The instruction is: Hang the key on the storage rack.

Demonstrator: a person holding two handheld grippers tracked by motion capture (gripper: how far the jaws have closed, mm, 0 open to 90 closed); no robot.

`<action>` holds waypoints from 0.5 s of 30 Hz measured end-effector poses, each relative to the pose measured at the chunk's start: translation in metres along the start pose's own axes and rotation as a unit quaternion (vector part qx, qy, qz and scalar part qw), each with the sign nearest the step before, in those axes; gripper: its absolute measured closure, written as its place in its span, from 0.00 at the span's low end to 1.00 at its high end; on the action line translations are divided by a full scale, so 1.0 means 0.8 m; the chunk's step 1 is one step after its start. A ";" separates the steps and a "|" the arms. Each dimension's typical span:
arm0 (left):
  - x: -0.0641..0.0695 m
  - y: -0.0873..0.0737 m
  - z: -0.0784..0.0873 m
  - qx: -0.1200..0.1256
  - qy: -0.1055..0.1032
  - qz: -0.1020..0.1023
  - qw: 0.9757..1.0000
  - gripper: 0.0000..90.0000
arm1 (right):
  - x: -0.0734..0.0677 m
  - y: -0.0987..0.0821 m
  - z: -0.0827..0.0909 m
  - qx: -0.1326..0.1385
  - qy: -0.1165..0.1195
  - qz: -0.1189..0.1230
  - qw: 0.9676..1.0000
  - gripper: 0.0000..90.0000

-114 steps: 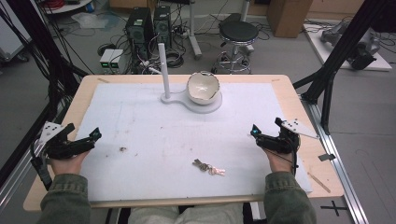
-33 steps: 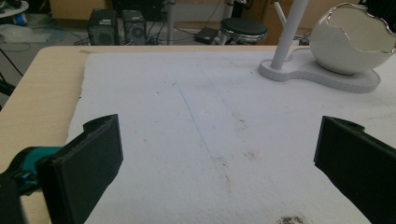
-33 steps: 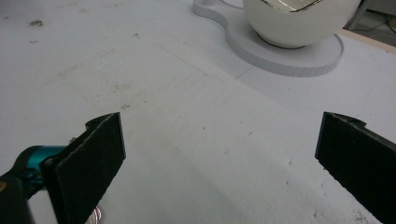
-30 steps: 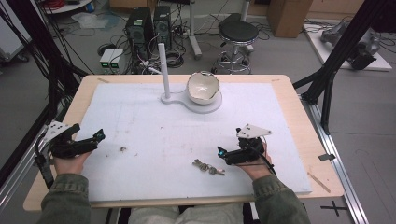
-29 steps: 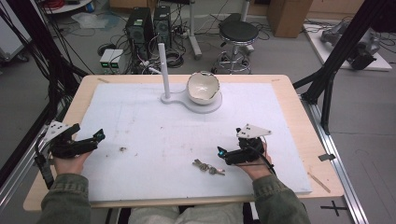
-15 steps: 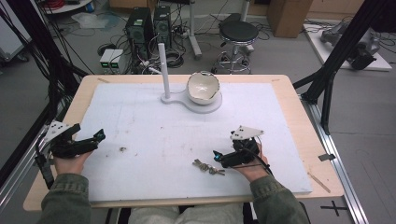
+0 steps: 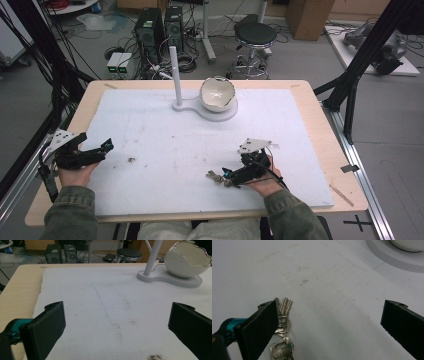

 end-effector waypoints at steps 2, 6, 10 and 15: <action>0.000 0.000 0.000 0.000 0.000 0.001 1.000 0.02 | -0.004 0.000 -0.003 -0.005 0.005 0.006 1.000 0.01; 0.000 0.000 -0.001 0.001 0.000 0.002 1.000 0.02 | -0.012 -0.002 -0.010 -0.020 0.010 0.017 1.000 0.01; 0.001 0.000 -0.001 -0.002 -0.003 -0.001 1.000 0.02 | -0.017 -0.004 -0.015 -0.033 0.013 0.022 0.999 0.01; 0.001 0.000 -0.002 -0.002 -0.003 0.000 1.000 0.02 | -0.025 -0.004 -0.020 -0.040 0.019 0.023 0.999 0.01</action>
Point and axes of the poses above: each handheld gripper's, and its own axes: z roughly backward along the jaws, y roughly out of its top, x roughly to its right, the point moved 5 cm from there along -z, roughly forward along the jaws, and after that the axes turned 13 degrees about -z, right-handed, at the moved point
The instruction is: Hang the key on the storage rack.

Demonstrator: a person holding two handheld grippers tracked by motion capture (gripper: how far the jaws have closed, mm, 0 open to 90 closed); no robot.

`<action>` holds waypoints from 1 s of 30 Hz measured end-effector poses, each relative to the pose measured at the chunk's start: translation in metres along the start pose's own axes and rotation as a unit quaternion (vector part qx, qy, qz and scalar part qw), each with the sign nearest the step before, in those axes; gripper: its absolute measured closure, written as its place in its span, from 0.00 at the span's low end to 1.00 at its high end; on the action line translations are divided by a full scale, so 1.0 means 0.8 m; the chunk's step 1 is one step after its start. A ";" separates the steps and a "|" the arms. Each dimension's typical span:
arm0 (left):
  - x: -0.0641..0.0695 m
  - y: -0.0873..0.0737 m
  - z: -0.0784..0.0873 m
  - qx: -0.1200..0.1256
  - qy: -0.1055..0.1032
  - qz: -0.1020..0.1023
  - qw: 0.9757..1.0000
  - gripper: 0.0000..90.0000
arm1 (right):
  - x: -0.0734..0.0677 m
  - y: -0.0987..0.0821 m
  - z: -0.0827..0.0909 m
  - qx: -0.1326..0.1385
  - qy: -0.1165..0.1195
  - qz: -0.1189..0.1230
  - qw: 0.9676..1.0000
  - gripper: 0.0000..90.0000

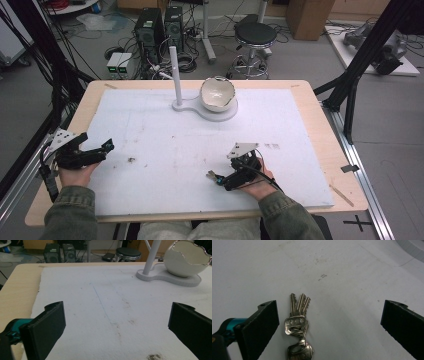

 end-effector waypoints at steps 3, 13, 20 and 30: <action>0.000 0.000 0.000 0.000 0.000 0.001 1.000 0.02 | -0.004 0.000 -0.004 -0.008 0.003 0.006 1.000 0.01; 0.001 -0.001 -0.002 -0.002 -0.004 0.000 1.000 0.02 | -0.019 0.002 -0.016 -0.058 0.009 0.004 0.998 0.05; 0.001 -0.001 -0.002 -0.002 -0.005 0.000 1.000 0.02 | -0.028 0.007 -0.027 -0.082 0.009 0.008 0.997 0.06; 0.001 -0.001 -0.002 -0.003 -0.005 -0.004 1.000 0.02 | -0.030 0.007 -0.031 -0.113 0.020 -0.009 0.993 0.25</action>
Point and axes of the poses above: each handheld gripper's, and its own axes: z roughly backward along the jaws, y roughly out of its top, x roughly to its right, the point moved 5 cm from there along -z, roughly forward along the jaws, and after that the axes turned 13 degrees about -z, right-handed, at the moved point
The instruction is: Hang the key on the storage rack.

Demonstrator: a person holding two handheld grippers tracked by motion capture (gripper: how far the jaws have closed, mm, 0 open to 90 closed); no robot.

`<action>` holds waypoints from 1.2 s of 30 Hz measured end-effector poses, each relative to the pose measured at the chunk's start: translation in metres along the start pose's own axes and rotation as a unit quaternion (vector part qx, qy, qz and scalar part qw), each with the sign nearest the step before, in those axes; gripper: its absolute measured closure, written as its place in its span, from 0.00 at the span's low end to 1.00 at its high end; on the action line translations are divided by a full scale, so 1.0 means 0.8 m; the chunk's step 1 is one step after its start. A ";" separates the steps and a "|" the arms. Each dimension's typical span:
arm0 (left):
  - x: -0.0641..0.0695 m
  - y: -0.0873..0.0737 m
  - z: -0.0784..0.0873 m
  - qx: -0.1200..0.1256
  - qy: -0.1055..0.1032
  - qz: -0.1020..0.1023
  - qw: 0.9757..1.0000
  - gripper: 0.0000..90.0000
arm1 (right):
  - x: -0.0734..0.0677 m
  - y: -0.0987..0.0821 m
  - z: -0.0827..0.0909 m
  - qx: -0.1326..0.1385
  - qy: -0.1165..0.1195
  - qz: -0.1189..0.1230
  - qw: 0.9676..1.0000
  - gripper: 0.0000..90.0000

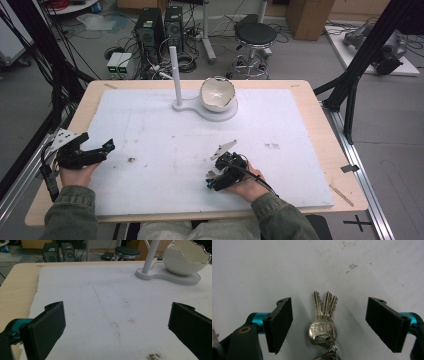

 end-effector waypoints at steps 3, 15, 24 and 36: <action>0.000 0.000 0.000 -0.001 -0.001 -0.001 1.000 0.02 | -0.001 0.002 0.000 -0.006 -0.006 -0.005 1.000 0.32; 0.000 0.000 -0.001 0.000 -0.002 -0.002 1.000 0.02 | -0.011 0.004 -0.003 -0.031 -0.007 -0.015 0.999 0.60; 0.000 0.000 0.000 0.000 -0.002 -0.002 1.000 0.02 | -0.013 0.007 -0.002 -0.054 -0.037 -0.020 0.998 0.85; 0.000 0.000 0.000 0.001 -0.002 -0.002 1.000 0.02 | -0.012 0.007 0.000 -0.043 -0.034 -0.043 0.998 0.90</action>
Point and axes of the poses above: each handheld gripper's, and its own axes: z roughly backward along the jaws, y roughly out of its top, x roughly to its right, the point moved 5 cm from there along -z, roughly forward along the jaws, and after that the axes turned 13 degrees about -z, right-handed, at the moved point
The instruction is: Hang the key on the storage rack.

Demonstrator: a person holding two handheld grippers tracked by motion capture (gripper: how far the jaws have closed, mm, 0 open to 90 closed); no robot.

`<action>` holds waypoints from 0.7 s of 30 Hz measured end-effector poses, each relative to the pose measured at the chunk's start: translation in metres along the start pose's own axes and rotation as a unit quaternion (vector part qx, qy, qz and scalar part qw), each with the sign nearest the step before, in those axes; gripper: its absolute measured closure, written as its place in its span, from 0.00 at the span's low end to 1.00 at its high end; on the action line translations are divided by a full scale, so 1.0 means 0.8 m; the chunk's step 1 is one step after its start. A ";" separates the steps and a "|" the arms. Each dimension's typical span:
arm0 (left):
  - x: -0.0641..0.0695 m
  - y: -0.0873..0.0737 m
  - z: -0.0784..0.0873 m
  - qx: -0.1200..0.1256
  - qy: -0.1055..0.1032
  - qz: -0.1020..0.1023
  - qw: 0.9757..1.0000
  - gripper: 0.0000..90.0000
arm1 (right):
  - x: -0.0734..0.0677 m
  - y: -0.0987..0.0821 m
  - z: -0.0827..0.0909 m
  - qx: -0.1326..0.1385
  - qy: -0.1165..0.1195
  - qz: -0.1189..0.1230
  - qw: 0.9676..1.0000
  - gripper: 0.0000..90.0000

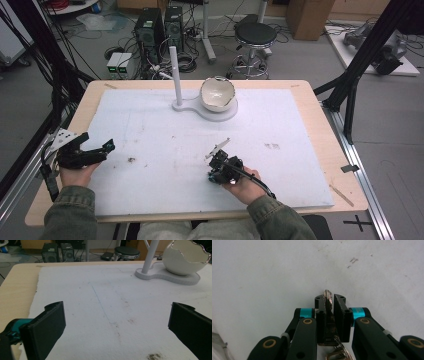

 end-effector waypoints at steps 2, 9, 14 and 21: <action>0.000 0.000 0.000 0.000 0.000 0.000 1.000 0.02 | 0.001 0.000 0.001 0.002 0.000 -0.003 1.000 0.90; 0.000 0.000 0.000 0.001 0.000 0.000 1.000 0.02 | 0.004 0.004 0.015 0.039 0.026 -0.013 0.999 0.90; 0.000 0.000 0.000 0.001 0.000 0.000 1.000 0.02 | 0.004 0.006 0.025 0.060 0.042 -0.018 0.997 0.90; 0.000 0.000 0.000 0.001 0.000 0.000 1.000 0.02 | 0.007 0.013 0.049 0.120 0.065 -0.036 0.990 0.90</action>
Point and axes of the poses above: each handheld gripper's, and its own axes: z roughly backward along the jaws, y roughly out of its top, x roughly to its right, the point moved 5 cm from there along -z, roughly forward along the jaws, and after that the axes turned 13 degrees about -z, right-handed, at the moved point
